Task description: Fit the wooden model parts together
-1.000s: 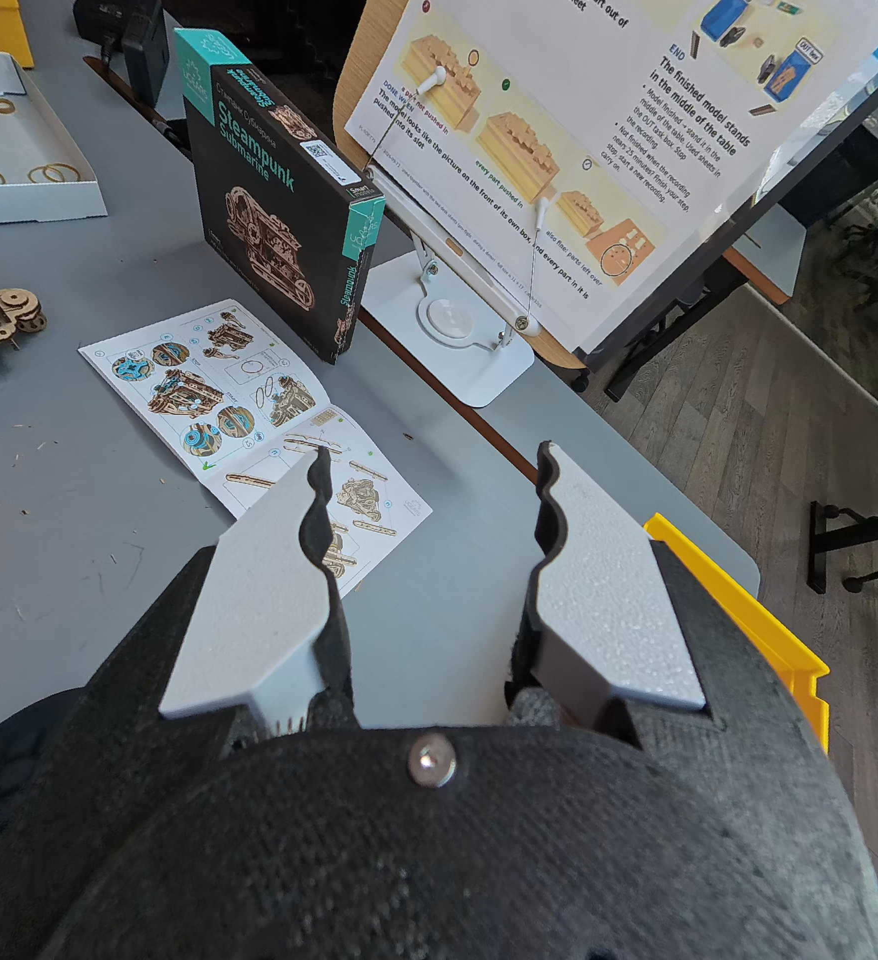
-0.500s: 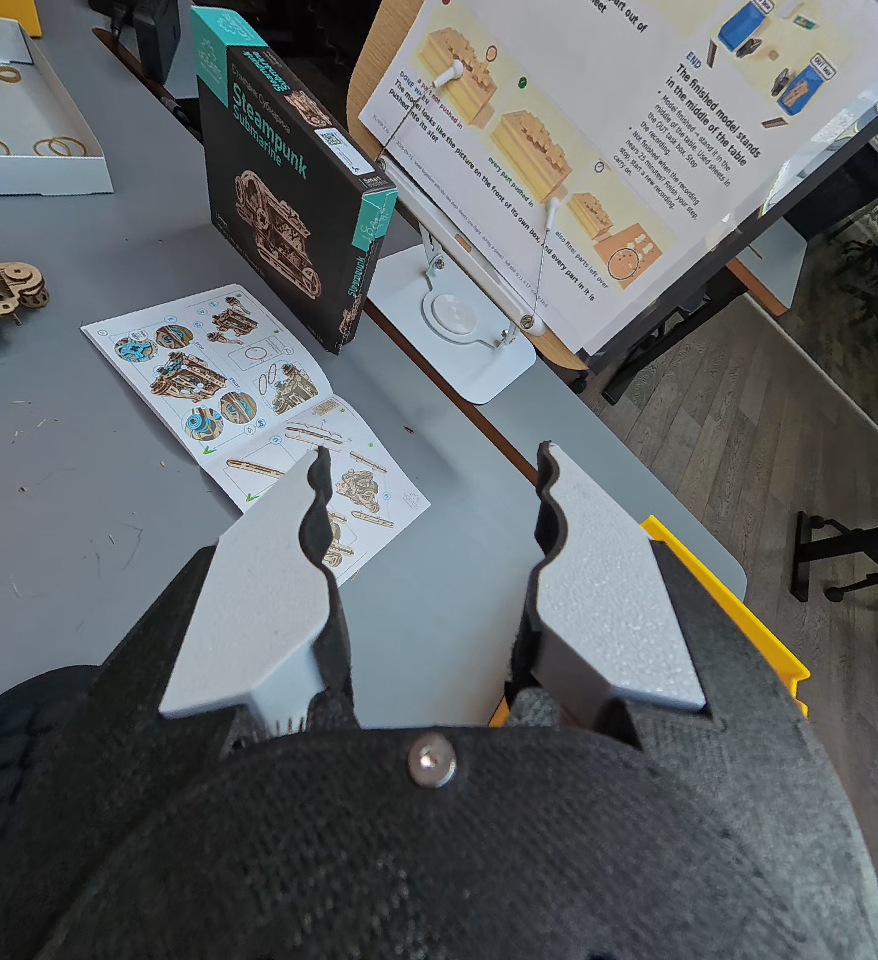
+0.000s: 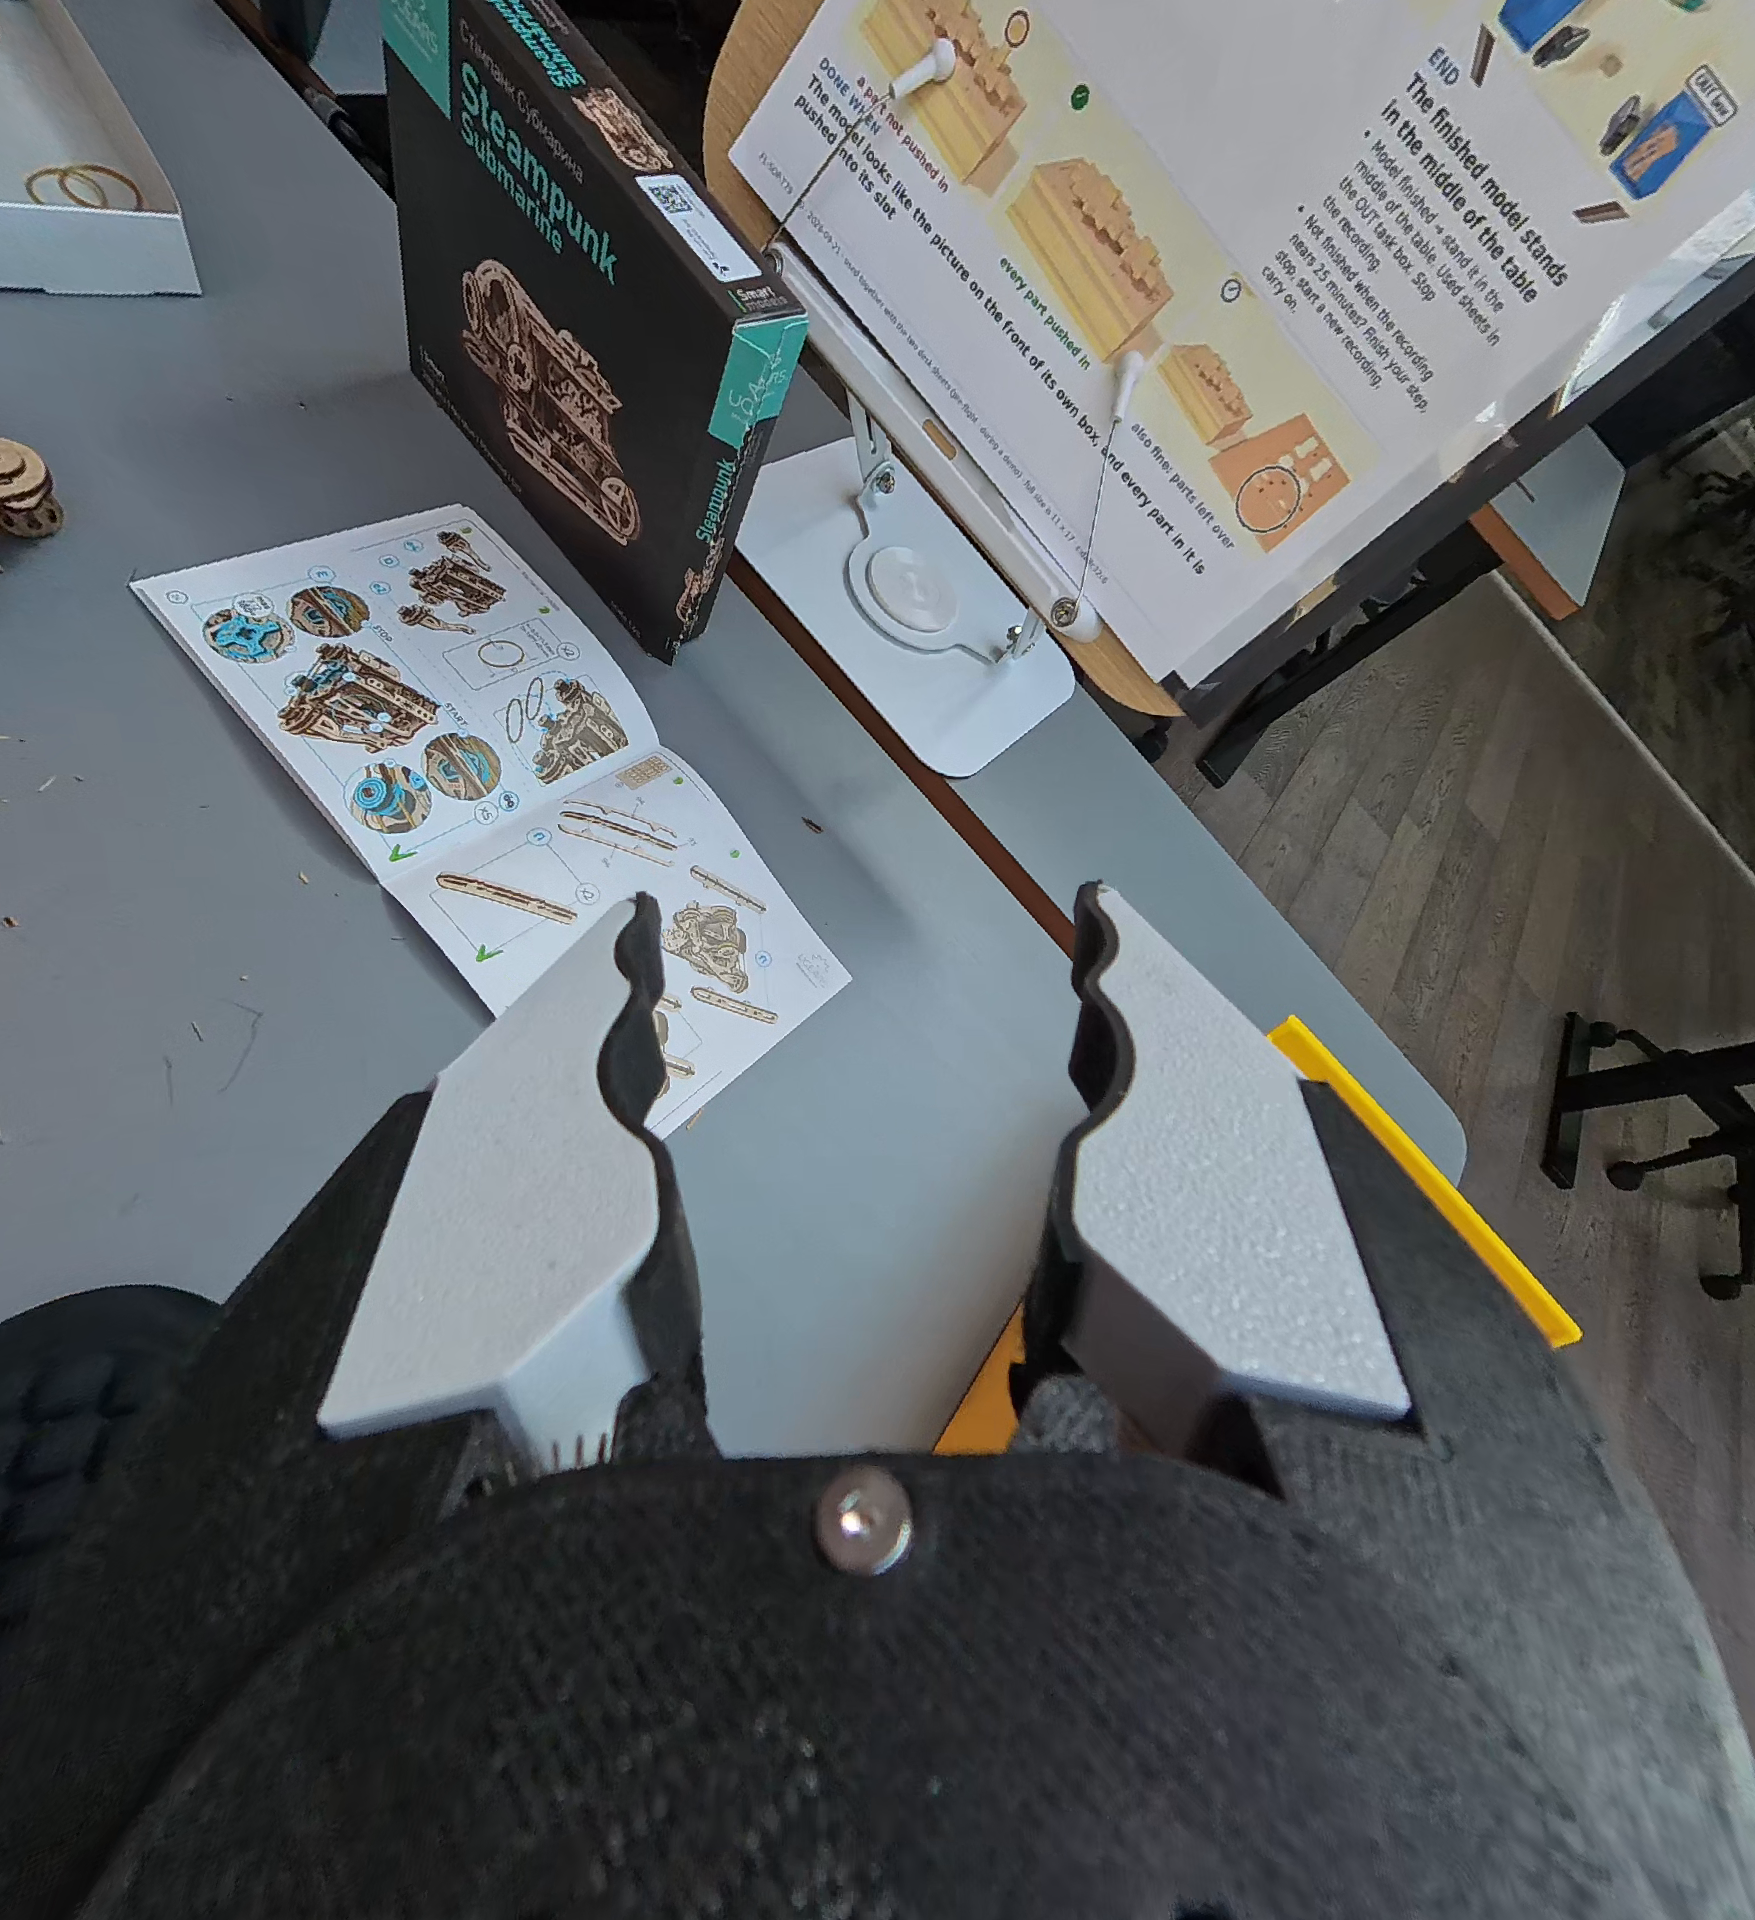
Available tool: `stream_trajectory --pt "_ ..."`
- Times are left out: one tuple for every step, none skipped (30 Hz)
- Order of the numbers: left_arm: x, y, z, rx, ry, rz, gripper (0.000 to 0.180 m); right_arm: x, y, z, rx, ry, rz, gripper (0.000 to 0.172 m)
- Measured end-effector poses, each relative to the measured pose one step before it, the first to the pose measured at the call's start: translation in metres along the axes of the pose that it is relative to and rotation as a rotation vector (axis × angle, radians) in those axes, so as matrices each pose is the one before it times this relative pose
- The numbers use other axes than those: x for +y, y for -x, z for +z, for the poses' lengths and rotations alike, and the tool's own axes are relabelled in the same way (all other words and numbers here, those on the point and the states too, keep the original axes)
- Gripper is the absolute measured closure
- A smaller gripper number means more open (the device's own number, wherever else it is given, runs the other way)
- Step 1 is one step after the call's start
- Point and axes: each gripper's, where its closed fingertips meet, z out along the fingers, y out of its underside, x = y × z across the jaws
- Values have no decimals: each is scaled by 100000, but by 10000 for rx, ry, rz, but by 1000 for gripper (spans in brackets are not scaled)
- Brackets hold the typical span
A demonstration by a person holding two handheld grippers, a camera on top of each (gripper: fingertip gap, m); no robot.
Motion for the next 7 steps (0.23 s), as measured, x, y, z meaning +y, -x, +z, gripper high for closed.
stream_trajectory --pt "-34 12 12 41 61 8 155 50 -94 -42 26 9 15 92" --pt "10 -28 2 75 65 -58 160 21 -46 -38 11 -3 16 92" --pt "9 -105 17 114 86 -71 160 10 -30 -31 -1 -6 7 92" --pt "6 2 -5 5 92 15 160 16 -16 -35 1 1 -10 92" --pt "6 -16 5 -6 82 80 160 12 -8 -28 2 13 -21 92" --pt "5 -19 1 9 85 52 160 18 8 -36 2 11 -24 92" --pt "7 34 -7 7 92 20 162 7 16 -53 2 7 -27 92"
